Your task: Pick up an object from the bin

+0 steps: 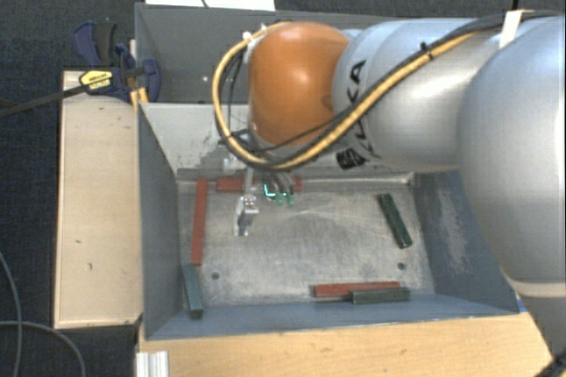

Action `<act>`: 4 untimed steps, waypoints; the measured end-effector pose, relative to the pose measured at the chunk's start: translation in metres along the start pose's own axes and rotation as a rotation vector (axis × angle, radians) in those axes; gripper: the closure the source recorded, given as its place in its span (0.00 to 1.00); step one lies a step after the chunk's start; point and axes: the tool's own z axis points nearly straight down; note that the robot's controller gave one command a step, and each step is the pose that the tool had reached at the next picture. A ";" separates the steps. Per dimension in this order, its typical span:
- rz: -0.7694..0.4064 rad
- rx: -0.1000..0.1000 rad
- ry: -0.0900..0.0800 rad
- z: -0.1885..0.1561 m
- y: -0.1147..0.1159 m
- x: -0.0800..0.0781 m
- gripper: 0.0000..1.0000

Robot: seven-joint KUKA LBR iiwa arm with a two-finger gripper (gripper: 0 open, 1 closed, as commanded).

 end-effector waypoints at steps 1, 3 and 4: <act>0.004 -0.002 -0.008 -0.005 -0.001 -0.002 0.00; 0.148 0.000 -0.002 0.072 0.031 -0.002 0.00; 0.262 -0.003 -0.009 0.053 0.039 -0.002 0.00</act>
Offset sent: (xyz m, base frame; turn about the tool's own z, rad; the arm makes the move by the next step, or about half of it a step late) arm 0.0057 0.0316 -0.0662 0.0483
